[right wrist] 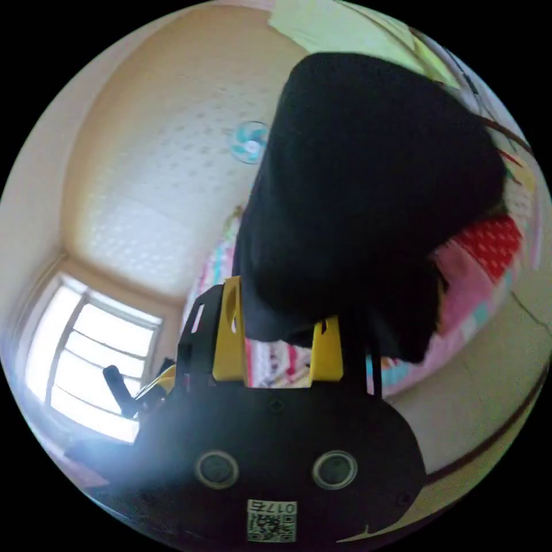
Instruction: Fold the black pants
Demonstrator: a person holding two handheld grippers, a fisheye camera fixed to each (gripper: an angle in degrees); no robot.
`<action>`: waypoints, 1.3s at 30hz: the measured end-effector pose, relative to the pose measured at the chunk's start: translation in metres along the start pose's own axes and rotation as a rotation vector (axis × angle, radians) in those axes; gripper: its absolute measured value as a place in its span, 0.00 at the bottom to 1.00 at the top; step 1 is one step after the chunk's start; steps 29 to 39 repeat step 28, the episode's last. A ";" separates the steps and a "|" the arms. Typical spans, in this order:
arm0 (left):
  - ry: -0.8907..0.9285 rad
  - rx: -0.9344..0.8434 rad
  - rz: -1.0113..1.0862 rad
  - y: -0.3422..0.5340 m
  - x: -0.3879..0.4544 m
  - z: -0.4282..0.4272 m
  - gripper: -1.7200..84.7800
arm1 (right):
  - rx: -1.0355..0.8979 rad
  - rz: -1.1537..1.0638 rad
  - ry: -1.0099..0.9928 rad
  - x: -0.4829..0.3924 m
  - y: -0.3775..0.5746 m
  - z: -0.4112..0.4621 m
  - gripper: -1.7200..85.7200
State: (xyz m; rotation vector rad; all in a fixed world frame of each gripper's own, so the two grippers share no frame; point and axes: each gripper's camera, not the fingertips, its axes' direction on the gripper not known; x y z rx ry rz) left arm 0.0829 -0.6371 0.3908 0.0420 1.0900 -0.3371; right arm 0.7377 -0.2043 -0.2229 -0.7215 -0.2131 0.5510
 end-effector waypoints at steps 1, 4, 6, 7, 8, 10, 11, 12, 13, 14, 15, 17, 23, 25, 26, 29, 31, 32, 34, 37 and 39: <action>-0.076 -0.129 -0.047 0.020 -0.019 0.025 0.14 | -0.024 -0.002 0.157 0.002 0.025 0.010 0.17; -0.087 -0.244 -0.174 0.081 -0.071 0.033 0.13 | -0.020 -0.094 0.326 -0.042 0.086 0.028 0.15; -0.164 -0.241 -0.254 0.112 -0.096 0.008 0.13 | -0.004 -0.162 0.401 -0.092 0.124 0.046 0.13; -0.248 -0.263 -0.296 0.125 -0.109 -0.009 0.13 | 0.003 -0.239 0.400 -0.129 0.148 0.064 0.12; -0.286 -0.274 -0.314 0.131 -0.115 -0.018 0.13 | -0.025 -0.328 0.377 -0.166 0.167 0.089 0.10; -0.405 -0.286 -0.371 0.145 -0.139 -0.057 0.13 | -0.080 -0.427 0.344 -0.219 0.188 0.133 0.07; -0.425 -0.290 -0.381 0.146 -0.145 -0.066 0.14 | -0.122 -0.489 0.330 -0.251 0.199 0.161 0.06; -0.462 -0.297 -0.413 0.148 -0.155 -0.083 0.14 | -0.137 -0.510 0.325 -0.265 0.203 0.175 0.06; -0.492 -0.286 -0.427 0.148 -0.163 -0.099 0.15 | -0.143 -0.550 0.310 -0.292 0.213 0.198 0.05; -0.505 -0.278 -0.420 0.147 -0.166 -0.105 0.15 | -0.143 -0.593 0.296 -0.315 0.223 0.221 0.05; -0.540 -0.269 -0.410 0.145 -0.171 -0.115 0.15 | -0.155 -0.608 0.297 -0.324 0.228 0.232 0.04; -0.582 -0.258 -0.411 0.146 -0.185 -0.119 0.15 | -0.202 -0.637 0.334 -0.348 0.247 0.282 0.03; -0.459 -0.123 -0.590 0.192 -0.240 -0.107 0.11 | -0.158 -0.618 0.418 -0.340 0.300 0.352 0.03; -0.511 0.012 -0.601 0.211 -0.227 -0.112 0.08 | -0.174 -0.608 0.410 -0.345 0.299 0.355 0.02; -0.530 0.042 -0.592 0.215 -0.223 -0.111 0.08 | -0.182 -0.596 0.393 -0.345 0.298 0.356 0.02; -0.605 0.099 -0.561 0.219 -0.208 -0.106 0.06 | -0.195 -0.582 0.376 -0.348 0.297 0.359 0.02; -0.605 0.099 -0.561 0.219 -0.208 -0.106 0.06 | -0.195 -0.582 0.376 -0.348 0.297 0.359 0.02; -0.605 0.099 -0.561 0.219 -0.208 -0.106 0.06 | -0.195 -0.582 0.376 -0.348 0.297 0.359 0.02; -0.605 0.099 -0.561 0.219 -0.208 -0.106 0.06 | -0.195 -0.582 0.376 -0.348 0.297 0.359 0.02; -0.605 0.099 -0.561 0.219 -0.208 -0.106 0.06 | -0.195 -0.582 0.376 -0.348 0.297 0.359 0.02; -0.605 0.099 -0.561 0.219 -0.208 -0.106 0.06 | -0.195 -0.582 0.376 -0.348 0.297 0.359 0.02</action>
